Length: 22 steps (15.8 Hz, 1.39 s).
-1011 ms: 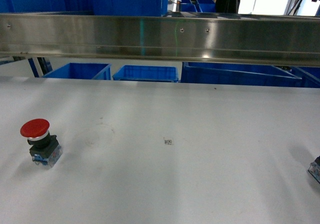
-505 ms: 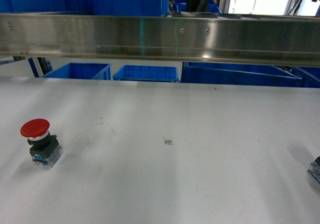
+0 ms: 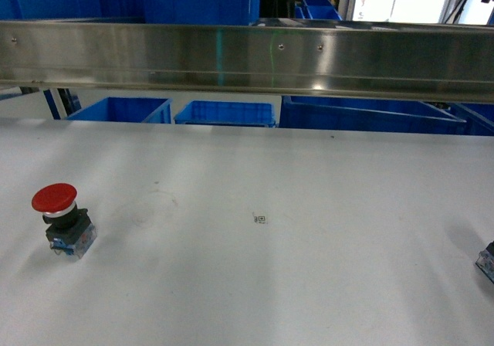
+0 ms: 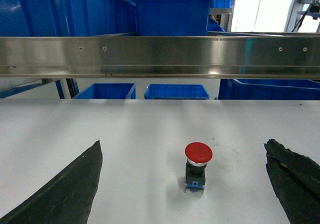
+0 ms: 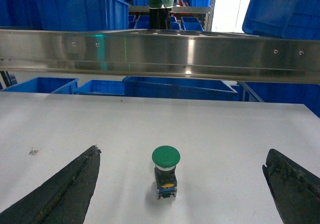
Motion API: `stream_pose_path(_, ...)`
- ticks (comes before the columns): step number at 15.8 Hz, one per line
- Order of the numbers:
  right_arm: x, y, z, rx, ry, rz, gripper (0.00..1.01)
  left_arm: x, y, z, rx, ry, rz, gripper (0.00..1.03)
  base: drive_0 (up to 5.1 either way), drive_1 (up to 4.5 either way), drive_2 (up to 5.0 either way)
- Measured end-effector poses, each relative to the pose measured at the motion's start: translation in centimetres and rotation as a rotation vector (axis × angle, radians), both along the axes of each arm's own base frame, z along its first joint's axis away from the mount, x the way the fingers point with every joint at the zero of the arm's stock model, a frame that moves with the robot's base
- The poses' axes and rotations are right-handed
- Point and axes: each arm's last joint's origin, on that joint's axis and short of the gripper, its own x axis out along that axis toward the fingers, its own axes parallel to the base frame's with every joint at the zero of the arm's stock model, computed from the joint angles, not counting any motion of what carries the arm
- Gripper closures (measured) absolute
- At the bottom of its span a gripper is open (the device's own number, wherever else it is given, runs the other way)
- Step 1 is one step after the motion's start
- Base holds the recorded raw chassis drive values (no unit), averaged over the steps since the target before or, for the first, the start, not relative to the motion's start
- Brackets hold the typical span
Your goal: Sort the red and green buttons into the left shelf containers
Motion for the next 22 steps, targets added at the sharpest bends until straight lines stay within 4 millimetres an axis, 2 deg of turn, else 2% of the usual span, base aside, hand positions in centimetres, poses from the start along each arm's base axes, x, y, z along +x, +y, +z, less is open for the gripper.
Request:
stream_pose_path(3,0.1,0.1,0.1,0.007,-0.002,-0.003,0.03,0.1,-0.2,0.0,-0.001,0.009,-0.006,0.05,0.0,0.00,0.0)
stream_pose_path(4,0.8,1.0,0.6,0.052,0.001,-0.005,0.03,0.6,-0.5,0.6,-0.014,0.020,-0.034,0.05,0.0,0.00,0.0)
stream_pose_path(5,2.2,2.5,1.9,0.099,0.020,0.037,0.03,1.7,-0.1,2.3,-0.039,0.032,-0.040,0.05,0.0,0.00,0.0)
stream_pose_path(6,4.3,3.8,3.5,0.161,0.035,0.056,0.03,3.3,0.6,4.8,-0.079,0.038,-0.035,0.05,0.0,0.00,0.0)
stream_pose_path(7,6.4,4.6,4.5,0.189,0.053,0.051,0.03,5.0,0.9,6.3,-0.102,0.053,-0.054,0.05,0.0,0.00,0.0)
stream_pose_path(8,10.4,5.7,5.1,0.207,0.130,0.007,0.03,8.2,1.1,7.7,-0.134,0.132,-0.146,0.05,0.0,0.00,0.0)
stream_pose_path(10,15.2,6.7,4.0,0.183,0.242,-0.062,0.03,12.8,1.7,7.9,-0.169,0.252,-0.274,0.05,0.0,0.00,0.0)
stream_pose_path(12,17.6,6.8,2.9,0.125,0.283,-0.118,0.03,15.3,1.8,6.6,-0.203,0.344,-0.328,0.05,0.0,0.00,0.0)
stream_pose_path(13,17.6,6.8,2.8,0.112,0.286,-0.123,0.03,15.2,1.8,5.8,-0.215,0.379,-0.329,0.05,0.0,0.00,0.0)
stream_pose_path(15,17.5,6.8,3.3,0.111,0.265,-0.117,0.03,15.1,1.9,6.3,-0.206,0.349,-0.332,0.05,0.0,0.00,0.0)
stream_pose_path(18,17.7,6.3,2.9,0.112,0.289,-0.115,0.03,15.0,1.9,6.4,-0.206,0.348,-0.334,0.05,0.0,0.00,0.0)
stream_pose_path(19,18.0,5.9,2.4,0.119,0.311,-0.111,0.03,15.0,1.8,6.4,-0.206,0.347,-0.335,0.05,0.0,0.00,0.0)
stream_pose_path(21,18.2,4.1,0.0,0.127,0.416,-0.147,0.03,15.0,1.8,6.4,-0.206,0.347,-0.336,0.05,0.0,0.00,0.0)
stream_pose_path(22,18.1,3.8,-0.4,0.126,0.434,-0.158,0.03,15.0,1.9,6.4,-0.207,0.348,-0.334,0.05,0.0,0.00,0.0)
